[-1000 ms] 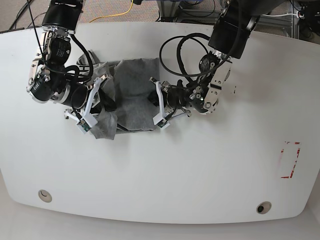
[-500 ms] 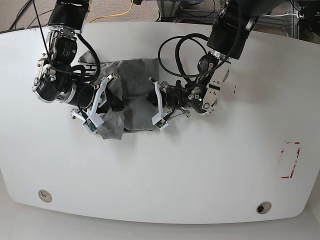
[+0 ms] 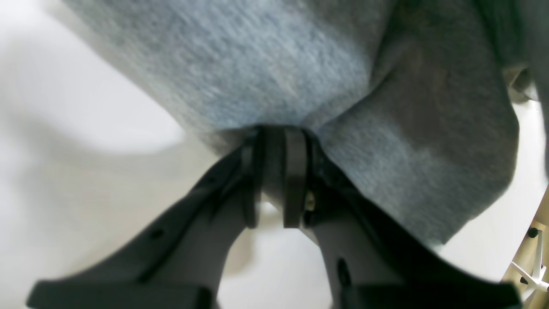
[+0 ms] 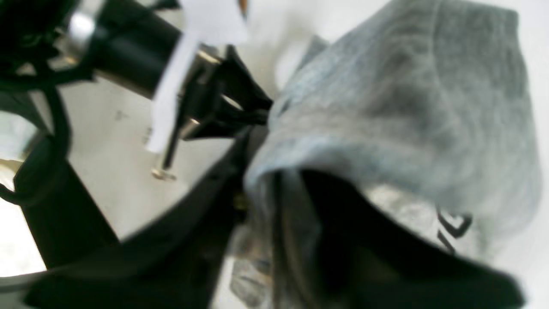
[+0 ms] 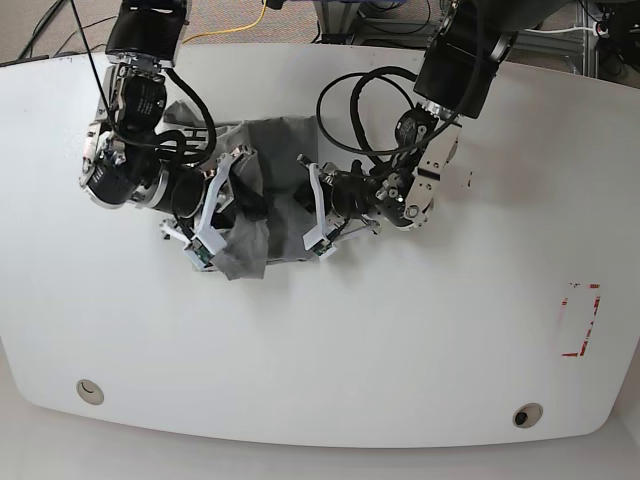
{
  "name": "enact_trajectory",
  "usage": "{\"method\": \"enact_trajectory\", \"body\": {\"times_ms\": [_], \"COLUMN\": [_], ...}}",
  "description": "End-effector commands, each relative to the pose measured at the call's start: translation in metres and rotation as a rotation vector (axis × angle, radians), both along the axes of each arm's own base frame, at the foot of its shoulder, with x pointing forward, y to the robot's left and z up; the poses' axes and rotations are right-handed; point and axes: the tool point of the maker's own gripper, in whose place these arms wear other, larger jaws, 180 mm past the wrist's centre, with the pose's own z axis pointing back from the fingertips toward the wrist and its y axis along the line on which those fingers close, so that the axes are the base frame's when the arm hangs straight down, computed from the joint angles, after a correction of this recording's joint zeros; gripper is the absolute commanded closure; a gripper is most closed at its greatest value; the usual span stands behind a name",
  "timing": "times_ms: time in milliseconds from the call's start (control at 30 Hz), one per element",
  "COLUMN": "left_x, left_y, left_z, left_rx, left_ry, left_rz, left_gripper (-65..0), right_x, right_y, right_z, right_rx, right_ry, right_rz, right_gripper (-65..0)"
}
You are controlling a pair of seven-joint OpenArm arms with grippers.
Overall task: Layout the t-shirt on the table in an organized manner, then fold the t-shirt properly
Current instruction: 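Lift both held ends and fold them toward each other over the shirt, then open the left gripper and withdraw it from the folded bundle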
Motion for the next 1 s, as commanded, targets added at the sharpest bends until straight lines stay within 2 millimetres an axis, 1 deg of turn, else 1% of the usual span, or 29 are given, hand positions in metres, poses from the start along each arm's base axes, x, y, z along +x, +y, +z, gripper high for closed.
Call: {"method": "enact_trajectory", "body": {"times_ms": [0, 33, 67, 133, 233, 300, 367, 467, 533, 633, 733, 767, 867, 900, 967], "left_x": [0.004, 0.004, 0.005, 0.005, 0.006, 0.011, 0.018, 0.021, 0.027, 0.031, 0.040, 0.046, 0.056, 0.058, 0.061], "left_y": [-0.001, -0.001, -0.001, -0.001, -0.001, -0.001, 0.000, 0.005, 0.009, 0.018, 0.038, 0.046, 0.067, 0.074, 0.099], "left_z": [0.004, 0.004, 0.005, 0.005, 0.007, 0.017, 0.031, 0.046, 0.062, 0.075, 0.086, 0.094, 0.109, 0.110, 0.112], "left_rx": [0.011, 0.011, 0.009, 0.008, 0.005, -0.005, -0.023, -0.050, -0.071, -0.069, -0.055, -0.061, -0.071, -0.071, -0.056], "left_ry": [-0.010, -0.010, -0.010, -0.011, -0.017, -0.047, -0.089, -0.131, -0.174, -0.208, -0.244, -0.269, -0.312, -0.316, -0.330], "left_rz": [-0.003, -0.003, 0.000, 0.001, 0.003, 0.005, 0.017, 0.043, 0.063, 0.076, 0.113, 0.140, 0.207, 0.228, 0.288], "left_gripper": [-7.9, -8.1, -8.1, -8.1, -8.1, -8.1, -8.1, -8.2, -8.2, -8.2, -8.2, -8.2, -8.2, -8.2, -8.2], "right_x": [0.007, 0.006, 0.006, 0.006, 0.005, 0.006, 0.006, 0.006, 0.008, 0.009, 0.010, 0.011, 0.010, 0.007, 0.001], "right_y": [0.004, 0.005, 0.006, 0.008, 0.008, 0.007, 0.005, 0.004, 0.001, -0.004, -0.016, -0.022, -0.030, -0.032, -0.037], "right_z": [0.016, 0.016, 0.017, 0.017, 0.017, 0.019, 0.023, 0.026, 0.029, 0.030, 0.031, 0.030, 0.029, 0.026, 0.020], "right_rx": [0.020, 0.020, 0.023, 0.024, 0.025, 0.021, 0.012, 0.000, -0.016, -0.030, -0.060, -0.067, -0.077, -0.080, -0.092], "right_ry": [-0.061, -0.062, -0.062, -0.063, -0.064, -0.071, -0.085, -0.096, -0.113, -0.117, -0.120, -0.119, -0.114, -0.105, -0.083], "right_rz": [0.016, 0.021, 0.024, 0.028, 0.029, 0.028, 0.029, 0.032, 0.034, 0.033, 0.017, 0.003, -0.014, -0.017, -0.023], "right_gripper": [-25.8, -33.1, -39.0, -48.5, -58.0, -61.2, -61.2, -61.2, -61.2, -61.2, -61.2, -61.2, -61.2, -61.2, -61.2]}}
